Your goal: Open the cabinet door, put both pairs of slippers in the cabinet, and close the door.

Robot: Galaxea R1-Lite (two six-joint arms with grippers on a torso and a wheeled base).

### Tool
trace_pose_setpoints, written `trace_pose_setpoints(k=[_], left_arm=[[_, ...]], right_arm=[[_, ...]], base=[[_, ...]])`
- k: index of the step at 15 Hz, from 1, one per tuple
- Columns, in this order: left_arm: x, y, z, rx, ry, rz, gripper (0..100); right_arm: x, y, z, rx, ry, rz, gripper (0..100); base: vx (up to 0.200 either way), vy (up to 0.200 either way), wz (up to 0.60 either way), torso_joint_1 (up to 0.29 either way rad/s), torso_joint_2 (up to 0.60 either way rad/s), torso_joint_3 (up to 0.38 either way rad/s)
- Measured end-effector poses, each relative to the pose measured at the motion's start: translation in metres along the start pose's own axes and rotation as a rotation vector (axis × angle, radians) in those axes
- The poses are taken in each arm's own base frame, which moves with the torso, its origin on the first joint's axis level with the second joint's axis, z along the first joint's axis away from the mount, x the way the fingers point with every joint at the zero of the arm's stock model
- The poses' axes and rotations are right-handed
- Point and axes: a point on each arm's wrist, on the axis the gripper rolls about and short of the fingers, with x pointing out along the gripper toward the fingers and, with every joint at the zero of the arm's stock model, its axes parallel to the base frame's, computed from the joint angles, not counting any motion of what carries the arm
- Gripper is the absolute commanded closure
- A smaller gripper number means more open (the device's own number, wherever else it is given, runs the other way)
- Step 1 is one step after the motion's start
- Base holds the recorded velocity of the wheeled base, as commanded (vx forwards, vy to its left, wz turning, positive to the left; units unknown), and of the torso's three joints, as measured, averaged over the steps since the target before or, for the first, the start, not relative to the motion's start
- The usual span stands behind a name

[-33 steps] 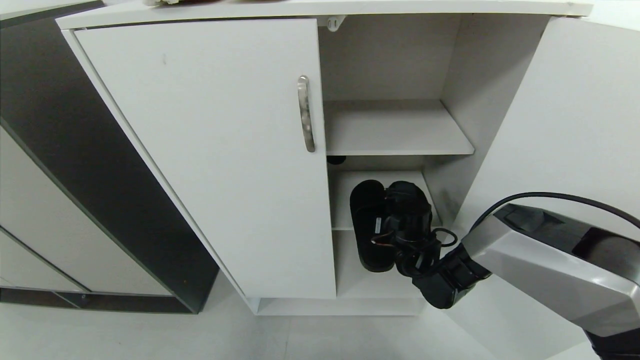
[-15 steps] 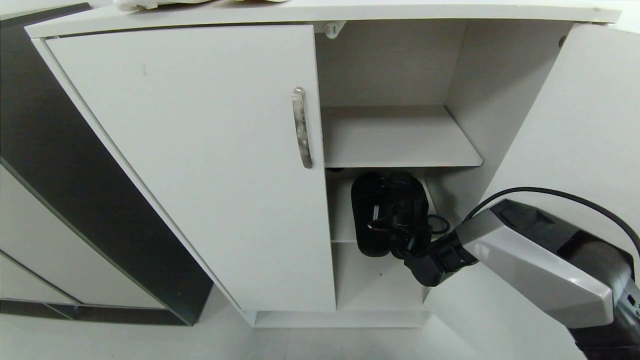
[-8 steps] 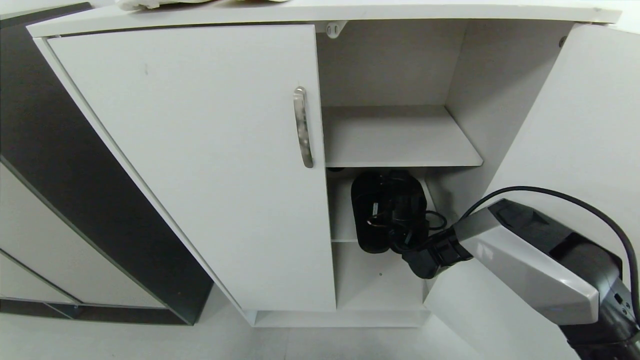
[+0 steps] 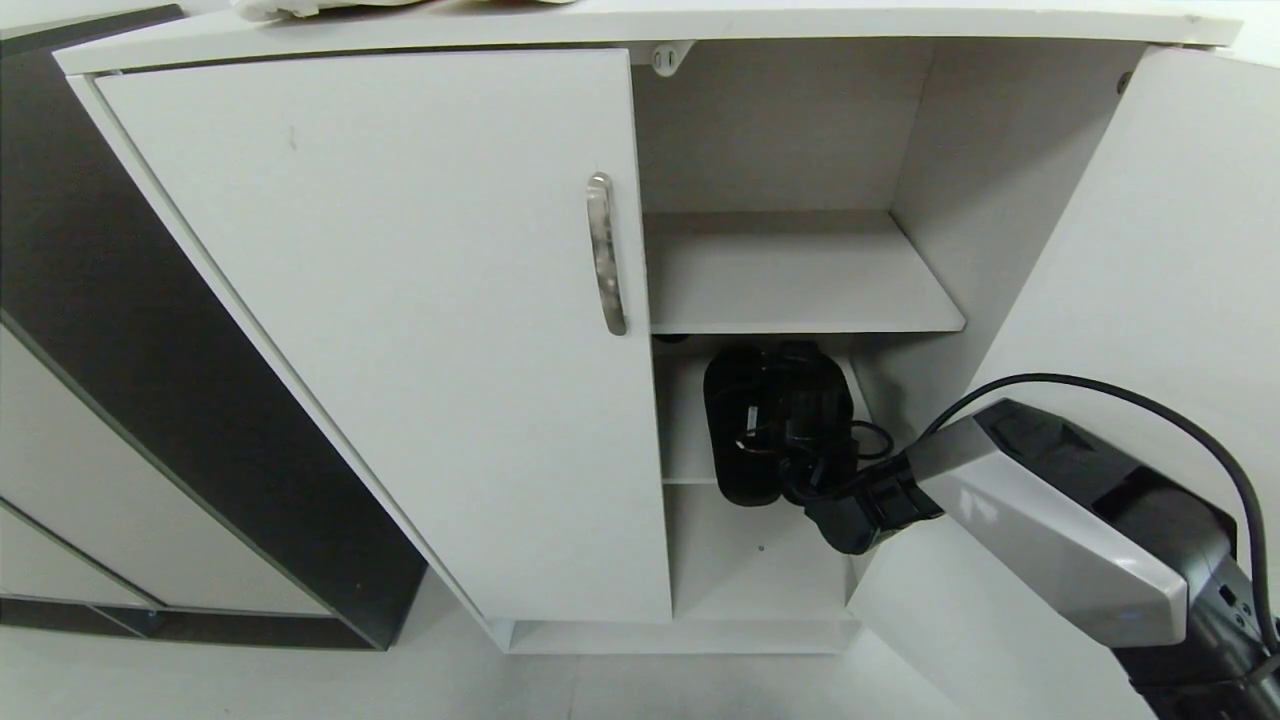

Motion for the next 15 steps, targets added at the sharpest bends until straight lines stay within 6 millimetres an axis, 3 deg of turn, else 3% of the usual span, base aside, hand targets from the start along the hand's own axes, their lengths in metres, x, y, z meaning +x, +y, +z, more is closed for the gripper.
trace_pose_setpoints(k=[7,10,15], left_arm=[[0.0,0.0,0.0,0.001,0.0,-0.002,100],[0.0,0.0,0.0,0.001,0.0,-0.002,100],[0.0,0.0,0.0,0.002,0.0,-0.002,100]], right_arm=[[-0.013,-0.001,0.007,-0.016,0.015,0.006,0],[-0.042,-0.007,0.006,-0.045,0.062,0.022,0],[-0.108,-0.019,0.01,-0.074,0.087,0.042,0]], base=[[0.0,0.0,0.0,0.0,0.0,0.0],[0.0,0.0,0.0,0.0,0.0,0.0],[0.0,0.0,0.0,0.0,0.0,0.0]])
